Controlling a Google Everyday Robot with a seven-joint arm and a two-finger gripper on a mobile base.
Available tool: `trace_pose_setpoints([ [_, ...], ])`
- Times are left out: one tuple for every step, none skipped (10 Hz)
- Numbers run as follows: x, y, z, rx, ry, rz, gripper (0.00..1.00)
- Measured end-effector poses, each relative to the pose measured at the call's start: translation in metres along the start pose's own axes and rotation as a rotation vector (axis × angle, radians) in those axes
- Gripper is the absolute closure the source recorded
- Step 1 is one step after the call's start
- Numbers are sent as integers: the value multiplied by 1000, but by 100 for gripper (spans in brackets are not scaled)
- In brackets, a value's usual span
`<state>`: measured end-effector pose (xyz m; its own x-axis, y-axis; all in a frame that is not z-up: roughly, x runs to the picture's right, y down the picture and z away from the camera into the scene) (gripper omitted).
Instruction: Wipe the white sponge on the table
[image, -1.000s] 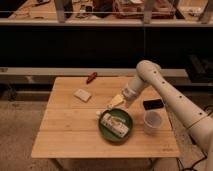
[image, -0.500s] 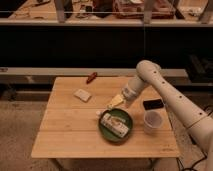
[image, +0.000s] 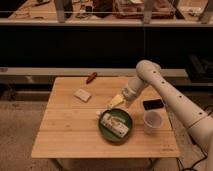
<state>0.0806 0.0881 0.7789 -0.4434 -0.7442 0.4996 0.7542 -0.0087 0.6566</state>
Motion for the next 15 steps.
trace_pose_setpoints([
  [12, 5, -2, -66, 22, -36, 20],
  [30, 10, -6, -148, 56, -91, 20],
  [48, 12, -11, -221, 96, -152, 20],
  [79, 6, -17, -316, 166, -271, 20],
  [102, -5, -23, -376, 219, -371, 20],
  [113, -8, -27, -415, 246, -423, 20],
  [118, -11, -29, -429, 258, -446, 20],
  [119, -11, -29, -433, 261, -451, 20],
  [119, -11, -30, -434, 261, -450, 20],
  [118, -9, -30, -434, 260, -448, 20],
  [119, -7, -28, -431, 258, -443, 20],
  [124, -1, -19, -417, 251, -431, 20],
  [129, 3, -14, -403, 252, -424, 20],
  [137, 10, -9, -384, 261, -413, 20],
  [149, 19, -4, -361, 282, -403, 20],
])
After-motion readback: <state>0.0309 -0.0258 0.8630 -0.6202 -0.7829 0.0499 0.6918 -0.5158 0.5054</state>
